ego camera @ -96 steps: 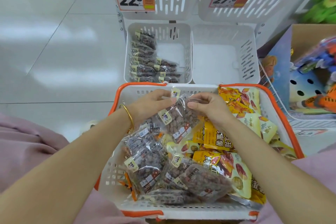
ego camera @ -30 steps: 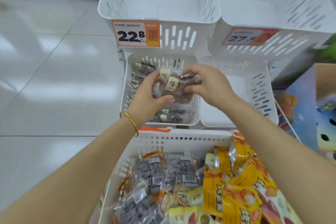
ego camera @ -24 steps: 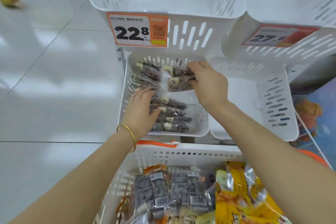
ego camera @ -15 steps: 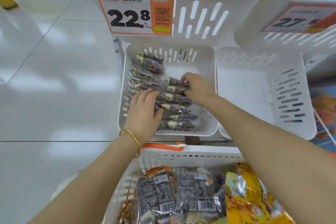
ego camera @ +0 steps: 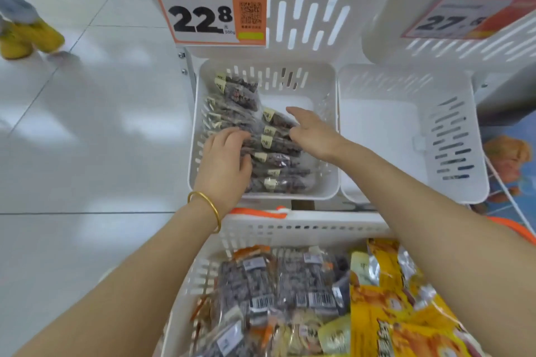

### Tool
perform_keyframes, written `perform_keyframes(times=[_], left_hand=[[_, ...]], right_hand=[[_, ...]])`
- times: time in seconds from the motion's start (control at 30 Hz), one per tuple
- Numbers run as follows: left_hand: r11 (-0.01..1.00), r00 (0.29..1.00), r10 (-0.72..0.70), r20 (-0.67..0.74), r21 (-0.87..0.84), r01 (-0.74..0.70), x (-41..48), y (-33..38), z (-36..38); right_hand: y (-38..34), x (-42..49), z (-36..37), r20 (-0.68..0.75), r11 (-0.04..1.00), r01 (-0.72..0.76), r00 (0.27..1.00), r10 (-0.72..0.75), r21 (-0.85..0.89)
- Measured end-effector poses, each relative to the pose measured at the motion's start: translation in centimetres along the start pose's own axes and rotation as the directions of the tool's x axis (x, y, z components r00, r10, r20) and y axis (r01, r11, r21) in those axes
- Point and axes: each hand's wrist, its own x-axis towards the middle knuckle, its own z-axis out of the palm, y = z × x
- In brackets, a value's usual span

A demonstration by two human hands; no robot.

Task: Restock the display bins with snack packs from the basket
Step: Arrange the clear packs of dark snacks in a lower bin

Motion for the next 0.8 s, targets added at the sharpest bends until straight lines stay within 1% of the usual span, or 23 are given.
perform_keyframes(times=[0.07, 0.1, 0.13, 0.17, 0.2, 0.23, 0.27, 0.3, 0.33, 0.37, 0.4, 0.47, 0.5, 0.53, 0.6, 0.63, 0.7, 0.73, 0.8], left_hand=[[1.000, 0.999, 0.020, -0.036, -0.004, -0.020, -1.1, 0.9, -0.6], [0.999, 0.998, 0.033, -0.058, -0.013, -0.034, -1.8, 1.4, -0.8], [0.999, 0.996, 0.047, -0.082, -0.020, -0.049, -2.6, 2.0, -1.0], [0.998, 0.993, 0.061, -0.103, -0.023, -0.063, -3.5, 2.6, -1.2], [0.997, 0.990, 0.077, -0.116, -0.014, -0.079, -4.5, 3.0, -1.2], [0.995, 0.987, 0.102, -0.125, 0.008, -0.102, -5.4, 3.3, -1.3], [0.991, 0.982, 0.135, -0.130, 0.035, -0.132, -6.2, 3.5, -1.4], [0.984, 0.976, 0.172, -0.132, 0.062, -0.165, -6.8, 3.6, -1.5], [0.979, 0.972, 0.198, -0.126, 0.083, -0.189, -7.3, 3.6, -1.7], [0.974, 0.970, 0.214, -0.113, 0.101, -0.203, -7.9, 3.7, -1.9], [0.970, 0.970, 0.223, -0.098, 0.116, -0.212, -8.5, 3.8, -2.3], [0.961, 0.968, 0.242, -0.064, 0.153, -0.230, -9.8, 4.0, -2.8], [0.952, 0.966, 0.257, -0.034, 0.182, -0.247, -10.5, 4.0, -2.9], [0.943, 0.965, 0.260, 0.027, 0.209, -0.260, -11.3, 4.1, -2.9], [0.935, 0.952, 0.202, 0.229, 0.244, -0.257, -12.6, 4.0, -2.5], [0.934, 0.927, 0.150, 0.342, 0.258, -0.247, -13.0, 3.7, -2.0], [0.914, 0.845, 0.009, 0.535, 0.338, -0.224, -13.4, 3.3, -1.1], [0.894, 0.802, -0.067, 0.593, 0.393, -0.216, -13.5, 3.1, -0.7], [0.833, 0.729, -0.233, 0.643, 0.519, -0.192, -13.7, 2.6, -0.1]], right_hand=[[-0.9, -4.3, -0.9, -0.100, 0.995, 0.095, 0.990, -0.099, -0.041], [-1.2, -6.8, -1.1, -0.164, 0.990, 0.140, 0.977, -0.140, -0.014], [-1.6, -9.6, -1.2, -0.212, 0.984, 0.168, 0.965, -0.153, 0.057], [-1.7, -12.4, -1.0, -0.226, 0.971, 0.188, 0.962, -0.152, 0.150], [-1.7, -14.9, -0.5, -0.202, 0.953, 0.196, 0.968, -0.150, 0.230], [-1.3, -17.0, 0.3, -0.141, 0.948, 0.178, 0.979, -0.145, 0.264], [-0.8, -18.6, 1.4, -0.040, 0.967, 0.144, 0.990, -0.139, 0.211], [-0.3, -19.5, 2.5, 0.076, 0.989, 0.124, 0.989, -0.130, 0.076], [0.2, -19.8, 3.7, 0.172, 0.987, 0.133, 0.978, -0.115, -0.092], [0.7, -19.8, 4.9, 0.237, 0.959, 0.156, 0.966, -0.099, -0.235], [1.0, -19.7, 6.1, 0.278, 0.924, 0.170, 0.958, -0.074, -0.342], [1.2, -19.0, 8.1, 0.309, 0.845, 0.175, 0.951, -0.012, -0.505], [1.2, -18.6, 9.0, 0.328, 0.813, 0.167, 0.944, 0.031, -0.558], [1.0, -18.4, 9.6, 0.342, 0.792, 0.154, 0.937, 0.072, -0.591], [0.8, -18.3, 10.4, 0.319, 0.765, 0.131, 0.942, 0.102, -0.631], [0.8, -18.5, 10.6, 0.283, 0.754, 0.130, 0.956, 0.076, -0.643], [1.0, -18.9, 10.5, 0.229, 0.750, 0.159, 0.973, -0.010, -0.642], [1.0, -19.2, 10.2, 0.228, 0.765, 0.173, 0.973, -0.036, -0.620], [1.0, -19.5, 9.5, 0.243, 0.808, 0.188, 0.968, -0.057, -0.558]])
